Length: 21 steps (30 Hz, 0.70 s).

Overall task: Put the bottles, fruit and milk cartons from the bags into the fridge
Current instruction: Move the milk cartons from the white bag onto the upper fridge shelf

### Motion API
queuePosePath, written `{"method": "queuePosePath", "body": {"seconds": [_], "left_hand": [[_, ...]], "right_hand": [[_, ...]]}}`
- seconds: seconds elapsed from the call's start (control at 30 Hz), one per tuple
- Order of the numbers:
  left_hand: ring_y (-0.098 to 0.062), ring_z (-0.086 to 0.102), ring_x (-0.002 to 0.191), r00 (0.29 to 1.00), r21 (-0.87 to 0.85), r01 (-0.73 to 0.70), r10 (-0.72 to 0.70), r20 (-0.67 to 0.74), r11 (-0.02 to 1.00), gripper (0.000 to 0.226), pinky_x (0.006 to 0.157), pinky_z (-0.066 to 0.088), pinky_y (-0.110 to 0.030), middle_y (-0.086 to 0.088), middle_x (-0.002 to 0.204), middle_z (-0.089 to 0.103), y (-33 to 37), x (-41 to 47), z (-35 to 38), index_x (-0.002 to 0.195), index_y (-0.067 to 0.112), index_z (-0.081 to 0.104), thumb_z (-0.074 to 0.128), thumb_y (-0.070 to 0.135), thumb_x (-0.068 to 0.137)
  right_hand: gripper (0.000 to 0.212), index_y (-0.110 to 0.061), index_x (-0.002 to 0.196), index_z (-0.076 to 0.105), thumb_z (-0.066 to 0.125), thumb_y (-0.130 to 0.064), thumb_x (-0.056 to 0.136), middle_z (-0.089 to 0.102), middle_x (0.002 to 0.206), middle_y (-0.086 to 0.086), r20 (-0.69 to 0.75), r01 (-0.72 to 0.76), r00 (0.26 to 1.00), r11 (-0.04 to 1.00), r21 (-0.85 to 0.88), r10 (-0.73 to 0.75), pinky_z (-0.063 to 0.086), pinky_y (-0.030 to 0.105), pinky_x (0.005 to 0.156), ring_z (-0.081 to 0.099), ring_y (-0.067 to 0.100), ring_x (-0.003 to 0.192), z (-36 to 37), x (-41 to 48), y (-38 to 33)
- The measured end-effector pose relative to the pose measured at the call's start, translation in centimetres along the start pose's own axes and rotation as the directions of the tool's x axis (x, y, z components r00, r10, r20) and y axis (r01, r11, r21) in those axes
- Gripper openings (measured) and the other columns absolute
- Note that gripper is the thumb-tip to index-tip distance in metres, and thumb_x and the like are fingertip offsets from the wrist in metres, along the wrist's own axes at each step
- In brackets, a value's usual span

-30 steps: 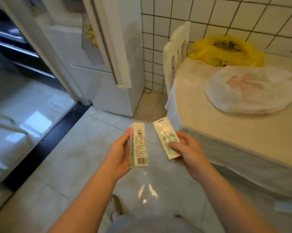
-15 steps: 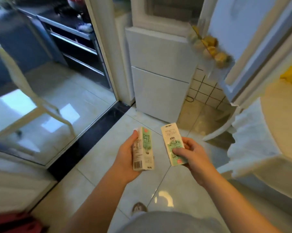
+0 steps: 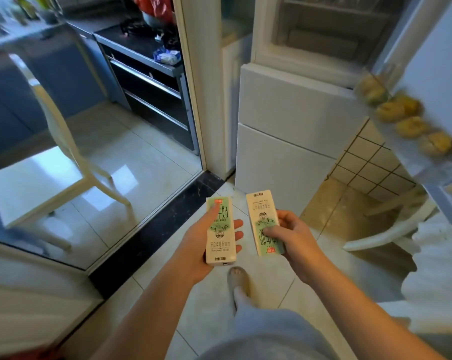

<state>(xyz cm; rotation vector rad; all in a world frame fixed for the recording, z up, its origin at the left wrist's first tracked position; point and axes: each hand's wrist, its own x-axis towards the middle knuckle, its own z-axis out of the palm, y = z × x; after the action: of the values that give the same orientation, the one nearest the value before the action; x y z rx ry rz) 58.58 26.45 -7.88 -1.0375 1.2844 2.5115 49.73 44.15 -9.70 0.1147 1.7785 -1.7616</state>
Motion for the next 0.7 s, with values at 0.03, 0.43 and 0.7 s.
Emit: {"method": "queuePosePath", "body": {"seconds": [0.03, 0.43, 0.7], "left_hand": [[-0.029, 0.071, 0.102, 0.999, 0.027, -0.027, 0.028, -0.023, 0.999, 0.042, 0.081, 0.057, -0.046, -0.009, 0.11, 0.076, 1.2, 0.9, 0.1, 0.131, 0.023, 0.06, 0.055, 0.047, 0.096], [-0.032, 0.069, 0.088, 0.935, 0.298, -0.281, 0.33, -0.132, 0.913, 0.031, 0.066, 0.053, -0.035, -0.009, 0.092, 0.072, 17.2, 14.4, 3.8, 0.103, 0.025, 0.073, 0.06, 0.051, 0.091], [-0.022, 0.07, 0.072, 0.924, 0.304, -0.362, 0.382, -0.008, 0.881, 0.022, 0.063, 0.054, -0.033, 0.0, 0.073, 0.072, 25.1, 22.2, 11.4, 0.091, 0.027, 0.074, 0.064, 0.046, 0.092]], "right_hand": [[0.028, -0.017, 0.111, 0.062, 0.068, -0.003, 0.088, 0.074, 0.102, 0.004, 0.014, 0.008, 1.0, 1.0, -0.002, -0.008, 0.059, 0.041, 0.079, 0.074, 0.023, 0.089, 0.5, 1.4, -0.8], [0.062, -0.037, 0.131, 0.052, 0.081, -0.018, 0.08, 0.06, 0.102, -0.01, 0.112, 0.395, 0.912, 0.767, -0.505, -0.395, 0.053, 0.014, 0.062, 0.063, 0.005, 0.09, 0.2, 18.3, -16.3], [0.052, -0.028, 0.12, 0.056, 0.081, -0.008, 0.078, 0.071, 0.085, 0.0, -0.135, 0.449, 0.871, 0.877, -0.171, -0.472, 0.057, 0.026, 0.066, 0.071, 0.011, 0.076, -2.5, 25.5, -25.0]]}}
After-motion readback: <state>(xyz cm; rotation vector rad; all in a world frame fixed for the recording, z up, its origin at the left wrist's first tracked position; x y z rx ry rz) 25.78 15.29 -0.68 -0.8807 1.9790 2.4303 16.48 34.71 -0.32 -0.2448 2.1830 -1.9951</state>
